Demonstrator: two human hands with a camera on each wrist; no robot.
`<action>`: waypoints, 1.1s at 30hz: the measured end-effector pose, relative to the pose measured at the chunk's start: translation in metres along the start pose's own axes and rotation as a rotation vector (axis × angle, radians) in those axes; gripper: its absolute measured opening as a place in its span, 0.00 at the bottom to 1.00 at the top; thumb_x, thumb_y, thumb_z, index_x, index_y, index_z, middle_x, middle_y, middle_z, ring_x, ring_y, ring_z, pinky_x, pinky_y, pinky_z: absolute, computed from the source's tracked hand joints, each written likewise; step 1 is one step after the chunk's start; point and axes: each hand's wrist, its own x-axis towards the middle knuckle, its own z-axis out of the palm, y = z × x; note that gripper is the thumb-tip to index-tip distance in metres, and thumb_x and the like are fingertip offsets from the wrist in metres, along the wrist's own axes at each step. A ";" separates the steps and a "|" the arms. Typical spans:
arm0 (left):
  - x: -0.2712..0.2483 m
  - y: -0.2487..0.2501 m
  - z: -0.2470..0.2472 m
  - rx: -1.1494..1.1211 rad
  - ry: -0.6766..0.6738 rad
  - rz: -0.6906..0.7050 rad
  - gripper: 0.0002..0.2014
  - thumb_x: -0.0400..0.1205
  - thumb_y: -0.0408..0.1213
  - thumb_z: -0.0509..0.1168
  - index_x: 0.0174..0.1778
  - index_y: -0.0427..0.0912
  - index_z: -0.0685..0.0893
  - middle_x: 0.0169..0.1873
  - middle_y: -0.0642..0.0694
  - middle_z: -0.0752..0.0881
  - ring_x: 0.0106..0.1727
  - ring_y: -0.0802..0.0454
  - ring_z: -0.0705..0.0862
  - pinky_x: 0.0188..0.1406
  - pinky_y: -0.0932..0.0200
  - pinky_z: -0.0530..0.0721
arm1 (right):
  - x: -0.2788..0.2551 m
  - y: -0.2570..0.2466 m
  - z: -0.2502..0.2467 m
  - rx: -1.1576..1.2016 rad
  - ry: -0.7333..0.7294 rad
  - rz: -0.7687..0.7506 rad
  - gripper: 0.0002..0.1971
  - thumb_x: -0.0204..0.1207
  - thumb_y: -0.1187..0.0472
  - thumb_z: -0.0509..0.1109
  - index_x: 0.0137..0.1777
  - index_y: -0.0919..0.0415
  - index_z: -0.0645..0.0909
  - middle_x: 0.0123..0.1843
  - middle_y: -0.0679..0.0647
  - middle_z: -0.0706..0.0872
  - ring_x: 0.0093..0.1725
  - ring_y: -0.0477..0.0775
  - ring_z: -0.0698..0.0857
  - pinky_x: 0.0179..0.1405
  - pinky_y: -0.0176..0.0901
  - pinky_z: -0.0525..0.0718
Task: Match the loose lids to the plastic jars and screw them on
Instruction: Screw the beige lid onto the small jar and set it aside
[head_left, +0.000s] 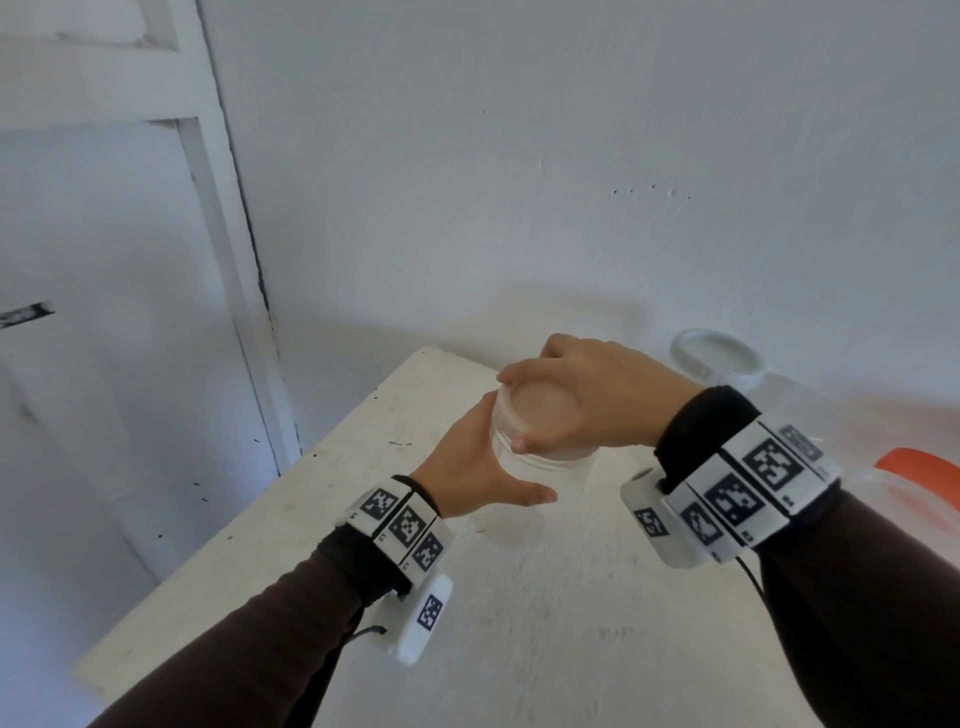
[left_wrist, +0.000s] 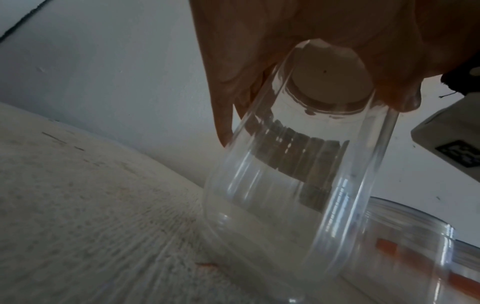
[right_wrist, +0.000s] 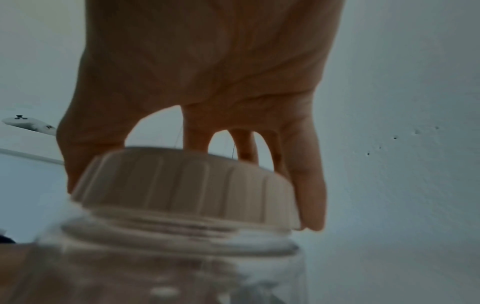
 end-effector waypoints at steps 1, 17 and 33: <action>0.001 0.000 0.000 -0.006 0.001 0.007 0.47 0.61 0.41 0.83 0.71 0.55 0.62 0.62 0.61 0.76 0.62 0.72 0.74 0.53 0.78 0.74 | -0.001 0.002 0.002 0.001 0.025 -0.006 0.33 0.68 0.31 0.65 0.73 0.36 0.66 0.64 0.45 0.74 0.57 0.49 0.77 0.52 0.38 0.73; 0.054 -0.017 -0.013 0.018 0.059 -0.038 0.46 0.64 0.40 0.81 0.73 0.48 0.61 0.63 0.58 0.70 0.66 0.61 0.69 0.64 0.65 0.66 | -0.016 0.112 0.044 0.169 0.605 0.764 0.35 0.73 0.46 0.71 0.77 0.56 0.64 0.82 0.62 0.51 0.78 0.69 0.53 0.75 0.64 0.61; 0.092 -0.029 -0.024 0.049 0.105 -0.053 0.48 0.65 0.41 0.80 0.76 0.44 0.60 0.65 0.55 0.70 0.66 0.58 0.69 0.64 0.63 0.66 | -0.010 0.133 0.059 0.466 0.483 0.806 0.30 0.73 0.46 0.71 0.71 0.60 0.70 0.67 0.61 0.62 0.60 0.67 0.76 0.60 0.57 0.80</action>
